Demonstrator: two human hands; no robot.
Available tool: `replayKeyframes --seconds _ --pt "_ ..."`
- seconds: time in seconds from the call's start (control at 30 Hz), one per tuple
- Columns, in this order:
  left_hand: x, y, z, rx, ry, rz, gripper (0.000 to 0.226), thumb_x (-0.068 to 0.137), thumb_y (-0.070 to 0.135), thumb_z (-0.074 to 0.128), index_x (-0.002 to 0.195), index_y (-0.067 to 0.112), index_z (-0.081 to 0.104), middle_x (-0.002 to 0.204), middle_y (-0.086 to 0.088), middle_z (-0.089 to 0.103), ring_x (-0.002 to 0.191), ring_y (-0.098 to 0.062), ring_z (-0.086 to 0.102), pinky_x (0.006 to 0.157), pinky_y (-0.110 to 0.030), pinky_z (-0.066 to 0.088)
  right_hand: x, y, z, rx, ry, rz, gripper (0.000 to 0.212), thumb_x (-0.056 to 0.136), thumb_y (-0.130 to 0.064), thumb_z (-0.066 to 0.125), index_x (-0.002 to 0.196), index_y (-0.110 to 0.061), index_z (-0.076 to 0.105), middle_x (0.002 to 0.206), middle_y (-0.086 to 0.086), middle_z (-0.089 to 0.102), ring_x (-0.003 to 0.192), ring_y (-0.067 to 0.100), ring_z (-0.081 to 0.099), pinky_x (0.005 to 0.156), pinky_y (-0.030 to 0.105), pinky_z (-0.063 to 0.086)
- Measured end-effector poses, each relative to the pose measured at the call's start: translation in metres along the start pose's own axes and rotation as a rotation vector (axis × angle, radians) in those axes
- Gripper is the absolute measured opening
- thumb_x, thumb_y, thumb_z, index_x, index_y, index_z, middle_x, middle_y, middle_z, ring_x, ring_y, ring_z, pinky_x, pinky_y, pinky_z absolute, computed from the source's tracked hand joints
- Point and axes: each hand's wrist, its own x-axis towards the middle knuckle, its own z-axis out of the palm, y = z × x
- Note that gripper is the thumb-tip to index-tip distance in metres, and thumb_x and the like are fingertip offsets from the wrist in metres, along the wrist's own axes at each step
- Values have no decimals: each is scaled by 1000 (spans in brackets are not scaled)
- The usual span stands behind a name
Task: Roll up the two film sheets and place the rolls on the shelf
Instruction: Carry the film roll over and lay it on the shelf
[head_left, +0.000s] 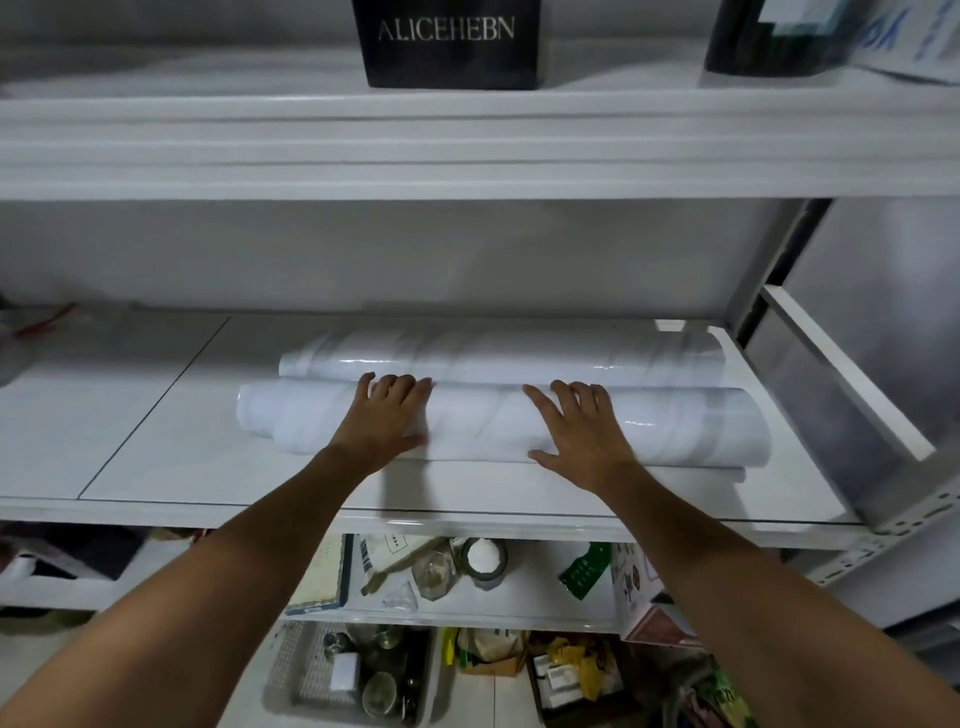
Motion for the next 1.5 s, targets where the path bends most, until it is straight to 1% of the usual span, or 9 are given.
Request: replayKeyframes --seconds 0.1,0.4,0.57,0.7,0.9,1.0,1.07,1.3,1.5 --pt "4 9 -2 20 42 -29 82 53 37 84 121 12 46 108 -12 58 97 -35 56 93 -53 39 -1 -7 0 -22 30 50 83 72 -55 67 139 -15 39 122 18 53 104 37 52 94 51 37" --pt "-16 2 1 -42 -5 -13 96 63 49 77 137 9 32 138 -21 43 124 -40 43 101 -58 31 -12 -3 3 -19 30 53 99 62 -72 64 142 -19 36 142 20 40 129 41 38 106 60 22" --pt "-21 3 -4 -61 -18 -15 93 73 52 67 143 14 20 146 -17 34 132 -36 34 105 -55 26 -16 -8 -2 13 47 39 96 66 -75 57 142 -20 34 144 20 37 130 40 37 108 60 22" --pt "-22 3 -7 -45 4 -1 87 74 49 67 141 14 24 142 -16 39 129 -36 39 103 -54 29 -15 -9 -7 33 91 30 91 68 -71 60 139 -19 39 141 20 41 127 39 40 106 59 24" --pt "-21 5 -16 30 -2 16 70 85 58 39 139 12 34 141 -15 42 127 -33 41 103 -50 33 -16 -8 -11 76 116 -4 85 70 -66 62 137 -19 41 140 20 43 125 39 42 106 58 28" --pt "-21 7 -17 14 18 31 69 80 48 59 134 12 37 134 -17 48 122 -36 46 100 -51 36 -17 -8 -12 84 110 -1 84 69 -63 65 136 -19 42 137 20 45 122 39 45 104 57 31" --pt "-21 9 -17 11 29 37 68 77 44 65 130 12 37 131 -17 51 119 -36 48 99 -51 37 -18 -8 -12 65 100 -11 83 68 -62 67 135 -18 44 136 20 47 120 39 47 103 57 33" --pt "-27 10 -15 12 7 38 63 77 41 67 126 16 37 122 -11 56 106 -33 55 95 -48 40 -18 -11 -9 46 101 -9 76 69 -55 72 131 -18 51 129 17 53 113 37 52 100 54 37" --pt "-27 11 -14 -1 2 16 66 75 39 70 127 15 39 127 -13 53 108 -35 54 96 -51 39 -19 -11 -8 44 105 -5 80 69 -56 71 134 -18 47 130 16 53 116 37 50 102 55 34"
